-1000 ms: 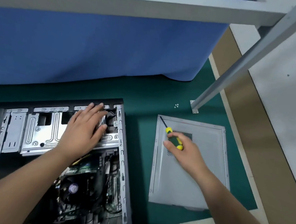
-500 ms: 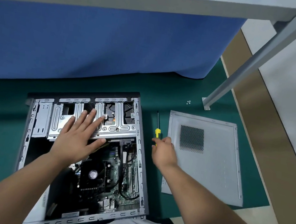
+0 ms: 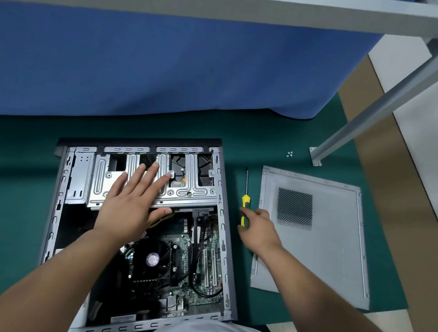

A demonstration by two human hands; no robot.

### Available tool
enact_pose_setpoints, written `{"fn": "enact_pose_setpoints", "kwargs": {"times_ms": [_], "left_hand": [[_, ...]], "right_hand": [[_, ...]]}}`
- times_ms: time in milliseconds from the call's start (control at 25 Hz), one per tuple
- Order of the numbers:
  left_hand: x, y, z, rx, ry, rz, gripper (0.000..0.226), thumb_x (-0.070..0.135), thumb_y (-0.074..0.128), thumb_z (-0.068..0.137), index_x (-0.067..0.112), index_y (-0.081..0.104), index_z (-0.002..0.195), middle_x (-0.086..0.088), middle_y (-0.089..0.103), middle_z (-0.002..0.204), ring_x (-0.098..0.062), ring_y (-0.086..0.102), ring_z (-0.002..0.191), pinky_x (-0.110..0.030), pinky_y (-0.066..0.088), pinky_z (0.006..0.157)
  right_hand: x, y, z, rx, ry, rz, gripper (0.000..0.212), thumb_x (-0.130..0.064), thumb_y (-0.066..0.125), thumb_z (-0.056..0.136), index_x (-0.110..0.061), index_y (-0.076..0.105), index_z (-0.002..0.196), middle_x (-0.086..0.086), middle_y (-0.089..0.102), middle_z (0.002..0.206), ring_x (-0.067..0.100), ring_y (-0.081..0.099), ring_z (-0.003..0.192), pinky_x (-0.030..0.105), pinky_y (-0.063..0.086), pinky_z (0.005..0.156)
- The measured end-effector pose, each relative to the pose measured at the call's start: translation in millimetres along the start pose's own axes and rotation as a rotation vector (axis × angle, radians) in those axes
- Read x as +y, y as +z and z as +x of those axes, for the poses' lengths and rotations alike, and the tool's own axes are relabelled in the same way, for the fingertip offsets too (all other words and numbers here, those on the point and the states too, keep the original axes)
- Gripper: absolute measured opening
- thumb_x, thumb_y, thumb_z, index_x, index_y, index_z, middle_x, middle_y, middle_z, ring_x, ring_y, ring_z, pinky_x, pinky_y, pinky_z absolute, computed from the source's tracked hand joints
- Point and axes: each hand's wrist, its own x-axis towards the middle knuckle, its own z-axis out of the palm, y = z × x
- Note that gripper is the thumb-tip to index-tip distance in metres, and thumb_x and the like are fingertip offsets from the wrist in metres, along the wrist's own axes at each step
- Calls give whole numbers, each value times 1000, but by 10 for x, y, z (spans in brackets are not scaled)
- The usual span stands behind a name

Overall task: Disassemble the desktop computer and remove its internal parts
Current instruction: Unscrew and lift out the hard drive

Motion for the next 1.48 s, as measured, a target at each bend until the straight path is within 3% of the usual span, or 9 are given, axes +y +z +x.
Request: {"fn": "enact_pose_setpoints", "kwargs": {"times_ms": [160, 280, 560, 760, 880, 1000, 1160, 1280, 1480], "left_hand": [[10, -30, -21, -5, -1, -12, 77, 78, 14, 95, 41, 7, 163, 7, 3, 171, -17, 2, 159, -45, 9, 127], [99, -82, -73, -12, -72, -154, 70, 74, 33, 98, 43, 20, 160, 10, 8, 171, -14, 0, 159, -44, 4, 126], [528, -111, -702, 280, -230, -587, 35, 23, 64, 98, 20, 60, 133, 3, 55, 134, -18, 40, 129, -41, 37, 109], [578, -166, -726, 26, -596, -1192, 25, 26, 62, 101, 25, 58, 126, 12, 65, 114, -4, 66, 94, -11, 50, 71], [601, -161, -548, -103, -754, -1605, 23, 18, 60, 103, 15, 56, 125, -4, 69, 111, -15, 69, 105, -28, 54, 96], [624, -168, -353, -170, -783, -1846, 7, 15, 60, 103, 8, 58, 104, -8, 68, 90, -15, 71, 90, -33, 53, 99], [611, -120, -153, -270, -840, -1888, 22, 13, 64, 100, 0, 63, 117, -15, 75, 106, -29, 73, 99, -37, 59, 83], [624, -120, -110, -351, -834, -1927, 24, 12, 68, 97, -3, 66, 116, -12, 79, 92, -26, 77, 80, -33, 61, 66], [676, -45, -168, -400, -812, -1828, 44, 10, 71, 95, -3, 54, 134, -21, 69, 126, -33, 69, 113, -50, 58, 95]], "right_hand": [[-231, -201, -377, 319, -215, 272, 34, -33, 57, 100, -23, 61, 133, -3, 58, 128, 13, 59, 117, 31, 48, 103], [-539, -203, -762, 460, -514, 91, 21, -39, 53, 98, -28, 68, 108, -16, 56, 112, 2, 51, 107, 23, 45, 92], [-1062, 248, -906, 434, -415, -467, 39, -49, 61, 94, -15, 79, 84, 2, 32, 164, 30, 31, 145, 48, 34, 112], [-1148, 345, -878, 535, -321, -443, 24, -35, 65, 89, -17, 79, 81, 0, 44, 155, 28, 38, 137, 45, 33, 109], [-1100, 397, -923, 549, -333, -406, 23, -32, 65, 88, -15, 78, 81, 0, 47, 152, 28, 39, 138, 44, 33, 111], [-1047, 443, -1001, 543, -329, -395, 24, -33, 65, 89, -15, 78, 79, 0, 45, 153, 26, 36, 140, 44, 33, 113], [-962, 472, -1115, 492, -335, -413, 28, -35, 60, 91, -17, 78, 81, -1, 39, 158, 24, 30, 144, 43, 30, 116], [-873, 515, -1195, 482, -348, -391, 27, -34, 60, 92, -16, 78, 81, -2, 38, 159, 24, 29, 146, 43, 26, 119], [-706, 560, -1320, 510, -391, -384, 24, -34, 66, 88, -16, 78, 78, -1, 44, 154, 24, 32, 144, 44, 28, 119]]}}
